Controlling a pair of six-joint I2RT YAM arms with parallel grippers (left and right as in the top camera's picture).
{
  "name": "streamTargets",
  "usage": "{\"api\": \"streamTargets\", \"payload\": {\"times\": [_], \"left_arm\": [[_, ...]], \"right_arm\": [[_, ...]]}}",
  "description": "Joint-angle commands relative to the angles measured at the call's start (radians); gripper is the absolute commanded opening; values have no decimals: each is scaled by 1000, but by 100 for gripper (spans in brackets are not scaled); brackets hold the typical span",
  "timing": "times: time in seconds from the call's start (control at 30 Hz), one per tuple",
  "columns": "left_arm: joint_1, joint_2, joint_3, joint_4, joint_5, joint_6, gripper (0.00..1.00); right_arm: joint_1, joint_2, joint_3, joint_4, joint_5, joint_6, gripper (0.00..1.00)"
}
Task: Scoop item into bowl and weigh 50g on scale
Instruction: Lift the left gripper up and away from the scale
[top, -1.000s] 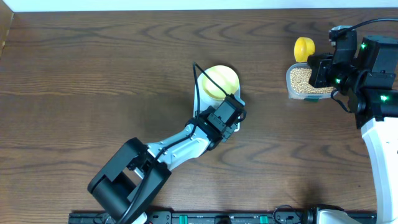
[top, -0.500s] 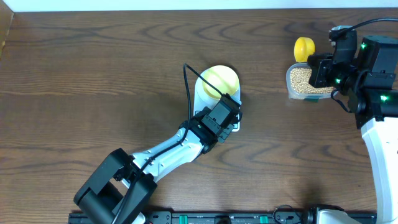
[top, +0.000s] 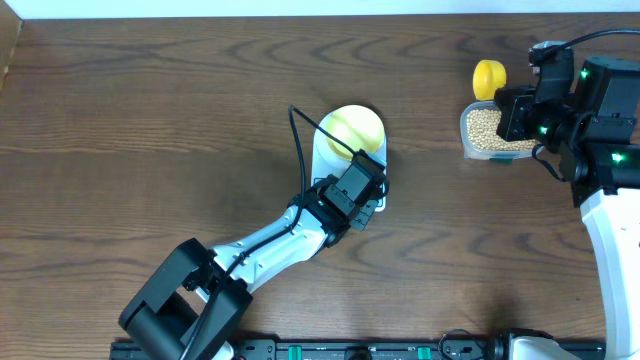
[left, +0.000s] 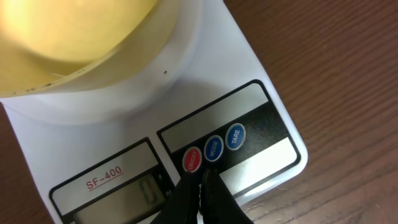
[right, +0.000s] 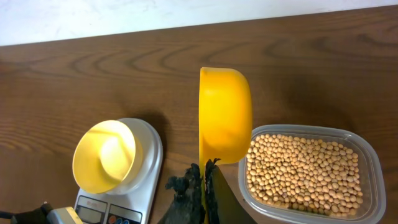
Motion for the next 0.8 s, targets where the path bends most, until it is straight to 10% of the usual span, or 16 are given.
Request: {"api": "streamTargets", "payload": {"times": [0.0, 0.77], "left_arm": [[5, -13, -6, 13, 15, -26, 8], [10, -11, -7, 14, 4, 53, 8]], "right_arm": [[-4, 1, 18, -1, -2, -19, 1], [-4, 1, 18, -32, -44, -11, 1]]}}
